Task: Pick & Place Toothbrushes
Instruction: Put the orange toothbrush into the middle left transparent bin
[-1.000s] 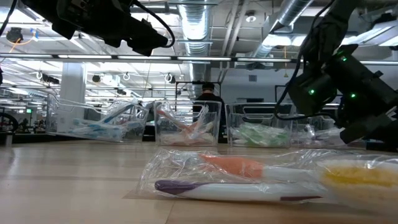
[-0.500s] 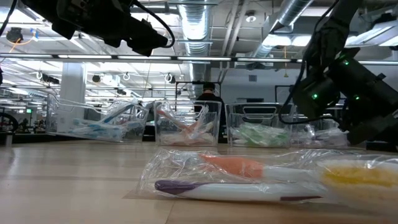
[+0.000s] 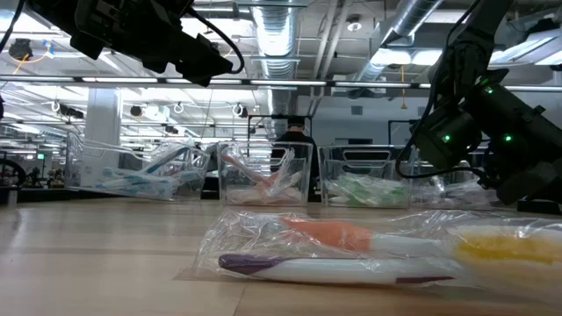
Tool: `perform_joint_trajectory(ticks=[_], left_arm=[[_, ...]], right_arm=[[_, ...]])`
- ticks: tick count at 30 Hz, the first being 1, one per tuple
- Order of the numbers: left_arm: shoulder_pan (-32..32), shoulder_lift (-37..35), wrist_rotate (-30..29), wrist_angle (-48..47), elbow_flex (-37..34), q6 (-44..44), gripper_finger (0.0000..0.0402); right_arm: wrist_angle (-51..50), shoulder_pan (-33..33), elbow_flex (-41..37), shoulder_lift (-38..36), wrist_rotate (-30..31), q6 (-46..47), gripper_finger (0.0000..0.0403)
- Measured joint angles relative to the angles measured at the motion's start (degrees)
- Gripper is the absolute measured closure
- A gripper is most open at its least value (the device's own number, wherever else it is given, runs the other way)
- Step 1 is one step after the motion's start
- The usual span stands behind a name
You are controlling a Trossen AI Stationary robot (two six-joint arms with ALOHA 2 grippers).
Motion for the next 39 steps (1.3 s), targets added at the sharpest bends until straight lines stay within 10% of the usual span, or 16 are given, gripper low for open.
perform_joint_trajectory(ticks=[24, 39], left_arm=[[0.0, 0.0, 0.0, -0.03, 0.0, 0.0, 0.0192], [0.0, 0.0, 0.0, -0.01, 0.02, 0.0, 0.0192]], right_arm=[[5.89, 2.78, -0.33, 0.12, -11.25, -12.29, 0.0259], [6.84, 8.14, 0.31, -0.09, -7.74, -6.89, 0.0388]])
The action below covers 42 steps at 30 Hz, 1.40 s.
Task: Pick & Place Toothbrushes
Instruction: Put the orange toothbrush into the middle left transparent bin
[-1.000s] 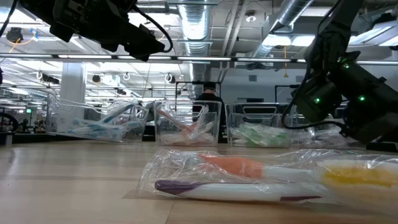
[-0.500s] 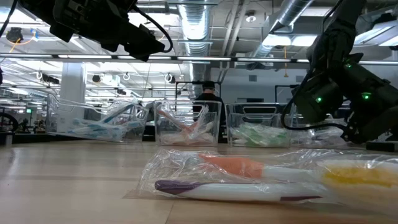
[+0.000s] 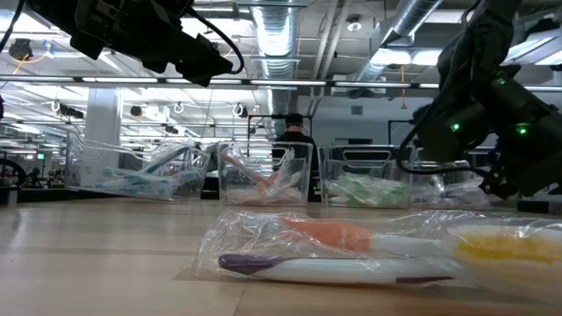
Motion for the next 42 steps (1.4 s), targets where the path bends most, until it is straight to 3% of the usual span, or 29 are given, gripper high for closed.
perform_joint_trajectory(ticks=[5, 10, 19, 28, 31, 34, 37, 42], left_arm=[[0.0, -0.01, 0.01, -0.01, 0.01, 0.0, 0.0192], [0.0, 0.0, -0.01, -0.01, 0.02, 0.0, 0.0192], [0.0, 0.0, 0.0, 0.01, 0.02, 0.0, 0.0192], [0.0, 0.0, 0.18, 0.62, 0.02, 0.09, 0.0192], [0.0, 0.0, 4.41, 2.03, 0.04, 0.58, 0.0192], [-0.32, 0.0, 10.65, 4.81, 0.04, 1.64, 0.0192], [-0.72, 0.0, 12.75, 7.22, 0.04, 1.12, 0.0192], [-0.58, 0.02, 11.98, 8.8, 0.04, -0.37, 0.0192]], right_arm=[[-0.85, 3.87, 2.32, 0.13, 2.45, 2.64, 0.0377], [-2.26, 8.49, 6.19, 0.32, 7.51, 2.99, 0.0393], [3.28, 19.2, 17.06, 0.47, 24.97, 13.54, 0.0394], [0.97, 27.93, 25.68, -0.08, 37.26, 19.08, 0.0394], [2.49, 29.74, 28.65, -0.17, 43.7, 19.06, 0.0394], [6.53, 32.05, 31.29, -0.17, 52.62, 16.62, 0.0394], [13.57, 34.02, 32.72, -0.17, 61.76, 9.08, 0.0394], [26.48, 34.18, 34.68, -0.17, 66.75, -6.77, 0.0394]])
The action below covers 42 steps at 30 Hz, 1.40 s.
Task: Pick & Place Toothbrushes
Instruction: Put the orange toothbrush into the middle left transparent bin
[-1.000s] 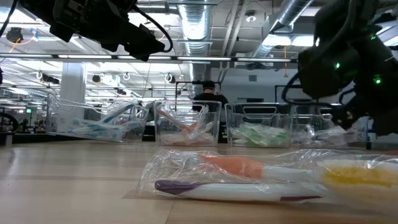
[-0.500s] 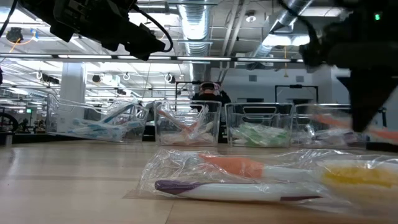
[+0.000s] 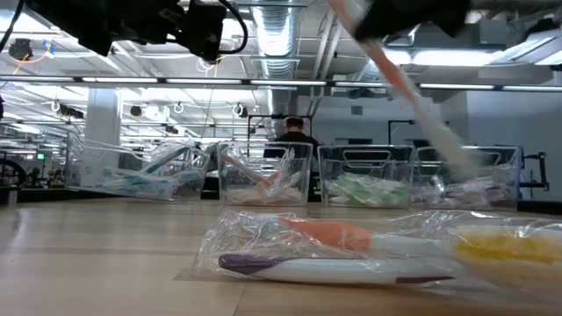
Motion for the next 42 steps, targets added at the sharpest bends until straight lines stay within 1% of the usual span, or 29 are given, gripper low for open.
perform_joint_trajectory(ticks=[3, 7, 9, 11, 14, 23, 26, 32, 34, 38, 42], left_arm=[[-0.24, 0.18, -0.23, 1.12, 0.0, -0.02, 0.0192], [-1.47, 2.24, -0.25, 3.54, 0.03, -0.02, 0.0192], [-2.05, 3.76, -0.25, 4.68, 0.04, 0.39, 0.0192], [-2.36, 5.43, -0.25, 6.85, 0.02, 0.48, 0.0192], [-2.63, 7.99, -0.23, 10.99, 0.02, 0.54, 0.0192], [-2.63, 17.31, -0.25, 28.82, 0.02, -0.44, 0.0192], [-2.63, 19.62, -0.3, 33.6, 0.02, -1.74, 0.0192], [-2.63, 21.38, -2.84, 36.22, 0.02, -2.56, 0.0192], [-2.63, 21.38, -5.04, 36.29, 0.02, -2.55, 0.0192], [-2.64, 21.38, -10.71, 36.36, 0.02, -2.6, 0.0192], [-3.28, 21.38, -11.35, 36.54, 0.02, -2.62, 0.0192]], right_arm=[[9.69, -0.58, 0.19, -0.02, 0.78, -10.61, 0.0394], [23.75, -0.77, 0.2, -0.02, 0.95, -27.86, 0.0394], [29.25, -1.04, 0.23, 0.19, 0.89, -33.76, 0.0394], [31.69, -1.14, 0.23, 0.26, 0.61, -36.98, 0.0397], [32.5, -1.78, 0.23, 0.26, -0.51, -37.62, 0.0397], [32.51, -4.57, 0.23, 0.31, -0.85, -39.49, 0.0397], [32.55, -6.18, 0.23, 0.31, -2.99, -40.38, 0.0396], [33.9, -9.28, 0.23, 0.33, -7.06, -41.01, 0.0396], [34.08, -9.96, 0.23, 0.33, -8.22, -41.92, 0.0396], [34.68, -10.77, 0.22, 0.33, -8.79, -42.32, 0.0396], [34.67, -10.97, 0.23, 0.33, -8.82, -43.19, 0.0396]])
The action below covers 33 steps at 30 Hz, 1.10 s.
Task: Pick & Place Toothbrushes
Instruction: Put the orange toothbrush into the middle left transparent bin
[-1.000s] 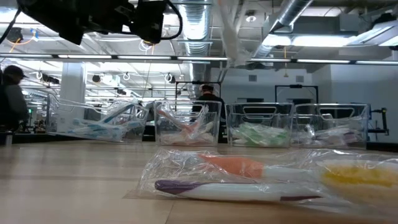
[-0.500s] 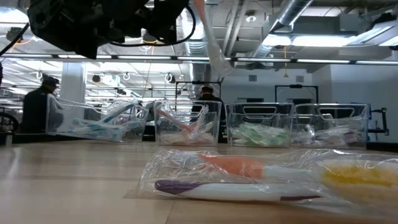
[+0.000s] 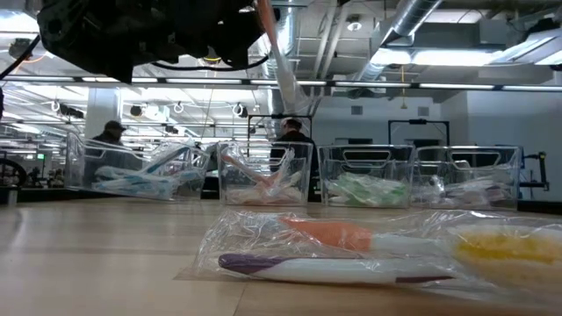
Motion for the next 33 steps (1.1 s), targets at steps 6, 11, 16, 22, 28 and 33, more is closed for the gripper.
perform_joint_trajectory(ticks=[6, 11, 16, 22, 28, 33], left_arm=[[-0.59, 0.0, -0.81, 0.14, 0.0, 0.56, 0.0213], [-0.62, 0.0, -0.99, 0.14, 0.0, 1.64, 0.0274], [-1.12, 0.0, -0.97, 0.08, 0.0, 1.75, 0.034], [-1.18, 0.0, -1.21, -0.17, 0.0, 1.47, 0.0388], [-1.18, 0.0, -1.41, -0.51, -0.02, 0.52, 0.0392], [-1.14, -0.02, -1.62, -0.45, -0.02, 0.2, 0.0393]], right_arm=[[-0.02, -0.37, 0.0, 0.0, 0.0, -0.18, 0.0395], [-0.04, -0.72, 0.0, 0.0, 0.0, -0.16, 0.0395], [-0.08, -0.72, -0.02, 0.0, 0.0, -0.12, 0.0395], [-0.75, -0.72, -0.02, 0.0, 0.04, 0.82, 0.0375], [-3.43, -0.72, -0.02, 0.0, 0.49, 3.05, 0.0322], [-4.7, 0.38, -0.02, 0.0, 6.35, 2.77, 0.0263]])
